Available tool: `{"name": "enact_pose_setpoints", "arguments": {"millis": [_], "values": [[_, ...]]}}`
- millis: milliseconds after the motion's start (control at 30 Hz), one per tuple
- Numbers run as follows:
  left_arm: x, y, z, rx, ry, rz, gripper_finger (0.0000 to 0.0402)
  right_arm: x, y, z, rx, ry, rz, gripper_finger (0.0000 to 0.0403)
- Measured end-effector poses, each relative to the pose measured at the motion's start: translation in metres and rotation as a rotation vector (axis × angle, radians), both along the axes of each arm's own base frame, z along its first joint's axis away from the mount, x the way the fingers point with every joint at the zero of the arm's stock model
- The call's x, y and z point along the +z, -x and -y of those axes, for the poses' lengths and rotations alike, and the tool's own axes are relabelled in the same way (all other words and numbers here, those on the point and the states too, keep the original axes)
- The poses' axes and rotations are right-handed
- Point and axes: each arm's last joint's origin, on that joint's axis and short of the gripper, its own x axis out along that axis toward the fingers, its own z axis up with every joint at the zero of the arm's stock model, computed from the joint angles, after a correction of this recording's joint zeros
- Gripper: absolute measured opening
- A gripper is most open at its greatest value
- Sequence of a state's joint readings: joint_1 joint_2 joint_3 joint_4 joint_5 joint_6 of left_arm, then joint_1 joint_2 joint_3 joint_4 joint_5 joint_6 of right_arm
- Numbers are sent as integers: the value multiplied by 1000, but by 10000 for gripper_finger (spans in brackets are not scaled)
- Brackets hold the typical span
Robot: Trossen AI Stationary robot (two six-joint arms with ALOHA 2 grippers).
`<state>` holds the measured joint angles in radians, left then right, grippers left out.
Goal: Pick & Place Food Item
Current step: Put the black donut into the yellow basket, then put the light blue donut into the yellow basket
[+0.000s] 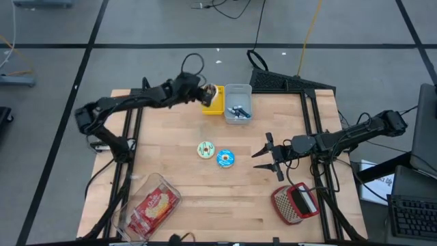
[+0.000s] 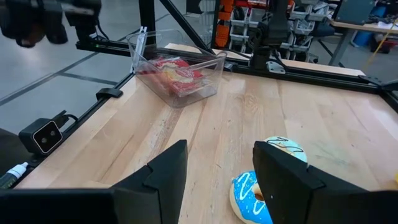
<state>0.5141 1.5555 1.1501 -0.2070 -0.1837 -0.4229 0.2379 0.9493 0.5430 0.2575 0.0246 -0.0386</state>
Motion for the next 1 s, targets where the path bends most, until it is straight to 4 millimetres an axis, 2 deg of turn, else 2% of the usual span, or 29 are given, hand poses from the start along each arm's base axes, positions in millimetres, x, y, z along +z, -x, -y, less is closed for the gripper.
{"name": "enact_pose_setpoints", "arguments": {"millis": [133, 233, 433, 600, 1000], "values": [[-19, -18, -19, 18, 28, -53, 6, 0, 0, 0, 0, 0, 0, 171], [-40, -28, -28, 29, 58, -96, 18, 0, 0, 0, 0, 0, 0, 171], [-75, -32, -40, 65, 126, -164, 12, 0, 0, 0, 0, -1, 0, 171], [-83, -35, -41, 43, 146, -176, 15, 0, 0, 0, 0, 0, -1, 171], [-82, -34, -41, 53, 130, -186, 141, 0, 0, 0, 0, -1, 0, 171]]}}
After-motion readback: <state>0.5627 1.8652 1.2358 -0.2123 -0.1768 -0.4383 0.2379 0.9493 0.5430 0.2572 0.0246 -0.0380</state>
